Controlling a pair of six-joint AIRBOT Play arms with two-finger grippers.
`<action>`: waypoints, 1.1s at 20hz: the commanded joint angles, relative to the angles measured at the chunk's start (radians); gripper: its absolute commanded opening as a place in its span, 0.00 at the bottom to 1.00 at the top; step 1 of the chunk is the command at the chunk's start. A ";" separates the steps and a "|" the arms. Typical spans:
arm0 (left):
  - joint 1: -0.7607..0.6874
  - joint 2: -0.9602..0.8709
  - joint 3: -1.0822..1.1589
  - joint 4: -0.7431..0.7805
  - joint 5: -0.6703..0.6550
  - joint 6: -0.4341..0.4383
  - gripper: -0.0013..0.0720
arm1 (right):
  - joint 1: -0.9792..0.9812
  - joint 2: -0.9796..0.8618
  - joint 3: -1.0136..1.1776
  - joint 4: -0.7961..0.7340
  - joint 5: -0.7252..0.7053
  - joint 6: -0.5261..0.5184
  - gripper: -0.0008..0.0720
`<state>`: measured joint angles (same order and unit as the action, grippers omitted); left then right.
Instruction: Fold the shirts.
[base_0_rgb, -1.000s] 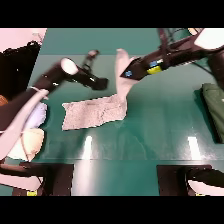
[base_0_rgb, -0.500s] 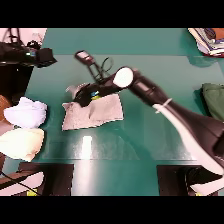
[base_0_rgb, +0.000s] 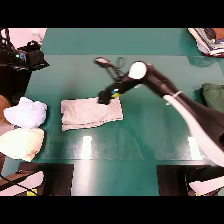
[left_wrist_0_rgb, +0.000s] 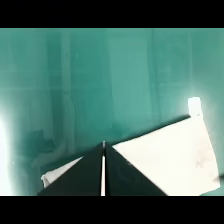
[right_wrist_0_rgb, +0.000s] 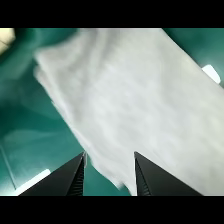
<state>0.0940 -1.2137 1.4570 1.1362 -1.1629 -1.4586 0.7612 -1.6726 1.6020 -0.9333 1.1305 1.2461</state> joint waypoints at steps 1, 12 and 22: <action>0.000 0.001 0.000 0.000 -0.026 0.000 0.05 | -0.183 0.122 -0.264 -0.008 0.002 0.034 0.51; -0.001 -0.004 -0.003 -0.020 0.003 0.021 0.05 | -0.296 -0.040 -0.425 0.377 -0.075 -0.054 0.91; -0.001 -0.004 -0.003 -0.022 0.009 0.052 0.05 | -0.059 -0.256 -0.081 0.375 -0.051 -0.055 0.11</action>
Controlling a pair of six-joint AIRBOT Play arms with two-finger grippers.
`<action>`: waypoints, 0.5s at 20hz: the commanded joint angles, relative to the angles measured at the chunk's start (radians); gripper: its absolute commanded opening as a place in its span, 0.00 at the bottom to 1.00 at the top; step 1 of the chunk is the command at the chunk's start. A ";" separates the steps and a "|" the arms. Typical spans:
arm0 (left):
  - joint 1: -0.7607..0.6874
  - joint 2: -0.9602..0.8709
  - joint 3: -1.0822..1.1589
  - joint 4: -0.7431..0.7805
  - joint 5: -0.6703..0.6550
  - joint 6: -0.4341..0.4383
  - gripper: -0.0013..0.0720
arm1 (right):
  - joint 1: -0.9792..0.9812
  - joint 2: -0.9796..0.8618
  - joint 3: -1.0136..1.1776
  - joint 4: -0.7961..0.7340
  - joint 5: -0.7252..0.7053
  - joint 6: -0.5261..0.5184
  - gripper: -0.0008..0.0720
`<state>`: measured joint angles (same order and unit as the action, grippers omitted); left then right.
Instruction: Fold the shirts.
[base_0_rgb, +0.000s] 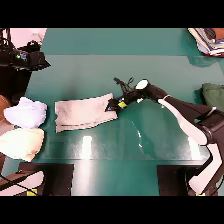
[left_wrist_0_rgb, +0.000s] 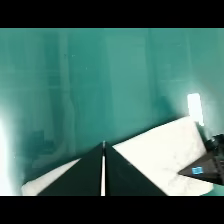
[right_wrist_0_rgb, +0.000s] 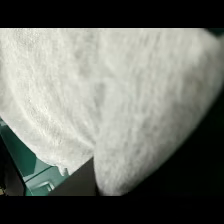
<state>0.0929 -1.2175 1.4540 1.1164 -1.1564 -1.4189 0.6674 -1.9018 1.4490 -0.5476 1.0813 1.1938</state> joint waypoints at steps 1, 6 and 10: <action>0.000 0.000 0.000 -0.006 0.002 0.012 0.05 | 0.026 -0.017 0.087 -0.035 -0.009 -0.002 0.06; -0.034 0.000 0.000 -0.080 0.005 0.013 0.05 | -0.155 0.156 0.095 -0.302 -0.016 0.092 0.03; -0.188 0.000 0.000 -0.080 0.059 0.012 0.05 | -0.452 0.330 0.095 -0.454 0.040 0.099 0.03</action>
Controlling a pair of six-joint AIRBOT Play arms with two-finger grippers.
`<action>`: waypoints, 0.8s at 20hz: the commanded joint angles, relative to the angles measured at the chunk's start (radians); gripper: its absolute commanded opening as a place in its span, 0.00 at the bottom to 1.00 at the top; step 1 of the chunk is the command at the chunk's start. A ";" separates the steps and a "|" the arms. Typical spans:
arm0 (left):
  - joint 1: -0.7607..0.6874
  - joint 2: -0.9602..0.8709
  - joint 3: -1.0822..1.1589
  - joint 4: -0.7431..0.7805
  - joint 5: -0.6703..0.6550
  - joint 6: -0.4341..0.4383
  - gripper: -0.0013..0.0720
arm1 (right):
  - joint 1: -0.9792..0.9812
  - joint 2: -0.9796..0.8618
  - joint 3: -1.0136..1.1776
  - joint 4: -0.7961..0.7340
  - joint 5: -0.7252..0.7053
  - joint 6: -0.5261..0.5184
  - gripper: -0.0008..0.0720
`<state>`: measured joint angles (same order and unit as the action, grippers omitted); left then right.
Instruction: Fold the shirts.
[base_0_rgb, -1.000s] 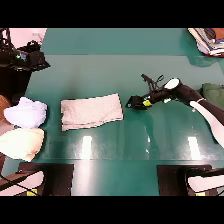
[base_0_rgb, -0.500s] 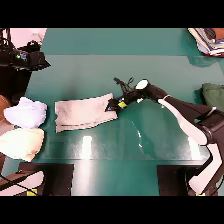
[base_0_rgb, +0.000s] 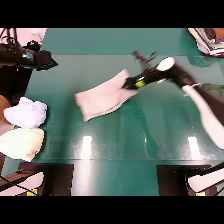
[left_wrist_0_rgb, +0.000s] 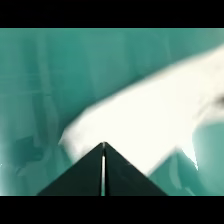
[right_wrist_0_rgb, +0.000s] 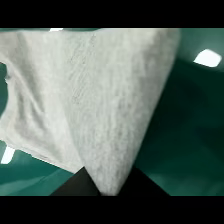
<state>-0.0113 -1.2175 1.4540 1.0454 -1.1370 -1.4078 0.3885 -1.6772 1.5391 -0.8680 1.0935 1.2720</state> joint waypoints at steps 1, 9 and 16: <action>-0.129 0.000 0.000 -0.010 0.070 0.001 0.05 | -0.263 0.143 0.005 -0.160 0.032 0.021 0.03; -0.343 0.000 0.000 -0.009 0.239 0.001 0.05 | -0.895 0.224 0.005 -0.180 0.016 0.018 0.03; -0.352 0.000 0.000 -0.006 0.259 -0.002 0.05 | -1.034 0.188 0.018 -0.161 -0.037 0.018 0.03</action>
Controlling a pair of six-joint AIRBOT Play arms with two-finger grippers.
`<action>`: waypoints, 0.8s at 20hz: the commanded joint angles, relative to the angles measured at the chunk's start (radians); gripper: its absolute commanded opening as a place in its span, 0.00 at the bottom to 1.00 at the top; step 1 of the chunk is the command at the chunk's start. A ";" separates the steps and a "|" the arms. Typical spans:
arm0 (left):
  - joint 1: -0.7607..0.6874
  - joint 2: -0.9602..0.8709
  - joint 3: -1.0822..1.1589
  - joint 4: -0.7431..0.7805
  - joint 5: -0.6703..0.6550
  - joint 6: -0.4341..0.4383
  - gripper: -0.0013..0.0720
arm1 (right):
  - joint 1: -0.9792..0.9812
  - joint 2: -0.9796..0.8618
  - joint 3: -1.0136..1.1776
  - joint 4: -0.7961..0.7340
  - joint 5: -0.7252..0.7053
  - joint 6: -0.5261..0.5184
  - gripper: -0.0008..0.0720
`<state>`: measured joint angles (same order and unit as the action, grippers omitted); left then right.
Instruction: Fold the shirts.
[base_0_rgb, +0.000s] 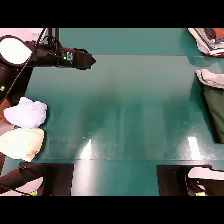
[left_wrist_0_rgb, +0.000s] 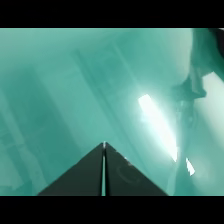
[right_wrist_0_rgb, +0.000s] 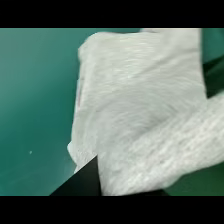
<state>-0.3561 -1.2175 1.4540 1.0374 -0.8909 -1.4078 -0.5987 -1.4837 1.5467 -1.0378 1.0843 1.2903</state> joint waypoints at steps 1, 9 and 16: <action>-0.008 0.000 0.000 0.002 0.013 -0.002 0.05 | -0.047 -0.006 0.035 0.040 -0.028 -0.001 0.03; -0.008 0.000 0.000 0.006 0.008 0.002 0.05 | -0.080 0.074 0.214 0.092 0.070 0.003 0.03; -0.008 0.000 0.000 0.011 0.006 0.002 0.05 | -0.200 0.290 -0.120 -0.053 0.107 0.003 0.03</action>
<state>-0.3634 -1.2175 1.4540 1.0466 -0.8829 -1.4075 -0.7547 -1.2747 1.5482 -1.0142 1.1736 1.2926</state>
